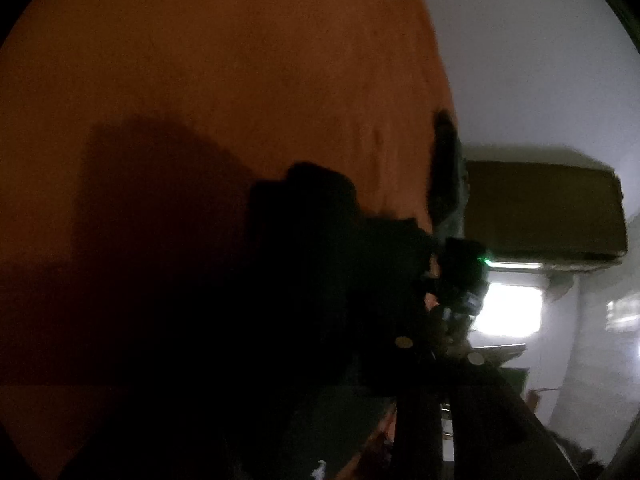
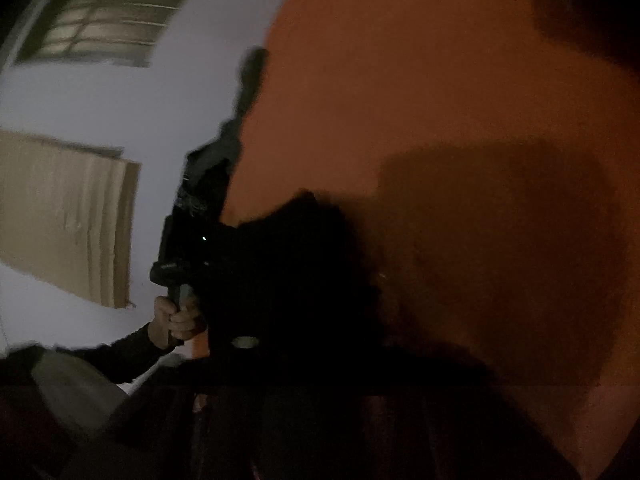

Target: Fold clothes

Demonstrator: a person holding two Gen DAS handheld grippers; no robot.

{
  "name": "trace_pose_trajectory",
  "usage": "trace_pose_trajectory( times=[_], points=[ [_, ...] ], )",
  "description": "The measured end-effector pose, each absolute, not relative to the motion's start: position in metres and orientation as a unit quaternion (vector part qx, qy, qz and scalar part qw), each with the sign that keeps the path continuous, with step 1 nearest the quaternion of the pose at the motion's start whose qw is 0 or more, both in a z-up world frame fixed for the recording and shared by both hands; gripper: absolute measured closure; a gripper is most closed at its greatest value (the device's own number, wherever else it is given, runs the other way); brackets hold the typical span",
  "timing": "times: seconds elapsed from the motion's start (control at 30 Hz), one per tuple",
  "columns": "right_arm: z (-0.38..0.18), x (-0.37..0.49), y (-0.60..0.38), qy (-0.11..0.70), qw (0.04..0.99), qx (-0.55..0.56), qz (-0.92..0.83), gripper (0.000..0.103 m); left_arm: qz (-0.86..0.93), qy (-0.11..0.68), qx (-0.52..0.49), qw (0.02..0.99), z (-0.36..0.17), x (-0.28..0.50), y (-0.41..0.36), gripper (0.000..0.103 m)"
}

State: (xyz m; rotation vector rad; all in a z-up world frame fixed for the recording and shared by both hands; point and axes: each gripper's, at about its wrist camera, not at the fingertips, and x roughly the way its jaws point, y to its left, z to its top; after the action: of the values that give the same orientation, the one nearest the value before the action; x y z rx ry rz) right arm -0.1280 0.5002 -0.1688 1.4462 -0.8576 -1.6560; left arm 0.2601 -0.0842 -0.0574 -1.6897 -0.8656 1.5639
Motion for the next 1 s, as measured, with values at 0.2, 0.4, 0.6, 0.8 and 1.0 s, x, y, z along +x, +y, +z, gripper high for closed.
trace_pose_trajectory(
  times=[0.2,0.4,0.6,0.8,1.0],
  points=[
    [-0.169,-0.131,0.483,-0.324,0.403,0.545,-0.660,0.089,0.622,-0.341,-0.615,0.343,-0.053,0.257,-0.094,0.080],
    [-0.142,-0.108,0.484,-0.327,0.401,0.495,-0.698,0.095,0.663,-0.302,-0.563,0.391,-0.009,0.269,-0.078,0.085],
    [-0.087,-0.066,0.520,-0.347,0.395,0.420,-0.739,0.095,0.684,-0.255,-0.500,0.467,0.066,0.274,-0.030,0.085],
    [-0.031,-0.022,0.597,-0.379,0.358,0.350,-0.778,0.095,0.648,-0.223,-0.489,0.539,0.118,0.254,0.037,0.085],
    [0.022,-0.005,0.689,-0.362,0.314,0.295,-0.827,0.095,0.624,-0.197,-0.489,0.576,0.133,0.215,0.157,0.085]
  ],
)
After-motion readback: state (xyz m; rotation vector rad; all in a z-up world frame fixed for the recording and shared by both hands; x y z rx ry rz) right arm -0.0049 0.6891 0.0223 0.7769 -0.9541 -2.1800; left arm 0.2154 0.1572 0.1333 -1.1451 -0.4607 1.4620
